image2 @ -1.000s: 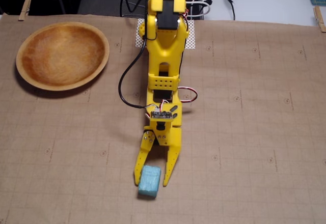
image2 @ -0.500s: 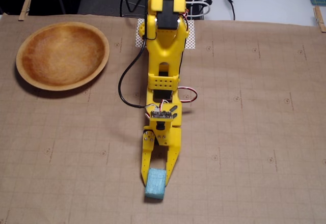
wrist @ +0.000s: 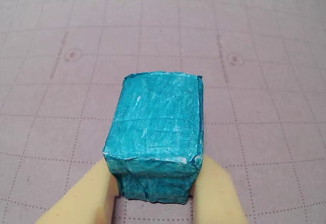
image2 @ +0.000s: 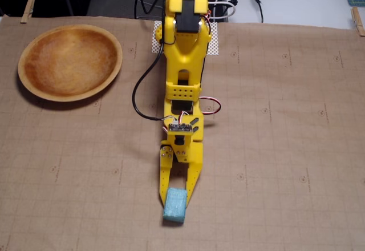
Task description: Grasp a blue block and put it in the bowl.
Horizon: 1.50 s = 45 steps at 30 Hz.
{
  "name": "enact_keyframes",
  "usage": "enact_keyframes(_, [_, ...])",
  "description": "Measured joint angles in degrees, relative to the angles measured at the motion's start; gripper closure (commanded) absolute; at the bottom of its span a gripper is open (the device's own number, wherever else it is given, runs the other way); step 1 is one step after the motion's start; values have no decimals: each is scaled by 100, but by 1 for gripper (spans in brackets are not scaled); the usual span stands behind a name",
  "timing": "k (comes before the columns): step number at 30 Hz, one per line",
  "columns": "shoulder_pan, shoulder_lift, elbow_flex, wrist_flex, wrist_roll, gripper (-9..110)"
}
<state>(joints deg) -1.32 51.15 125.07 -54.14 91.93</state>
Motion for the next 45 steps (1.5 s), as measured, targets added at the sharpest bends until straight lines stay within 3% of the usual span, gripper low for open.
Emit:
enact_keyframes(15, [0,2742,1521,396,0,104])
enact_keyframes(24, [492,5941,2461,2206,35,104])
enact_keyframes(29, [1046,7629,2496,4087,35,104])
enact_keyframes(36, [1626,8042,1872,6047,35,104])
enact_keyframes(45, [2232,7559,861,6574,35,104])
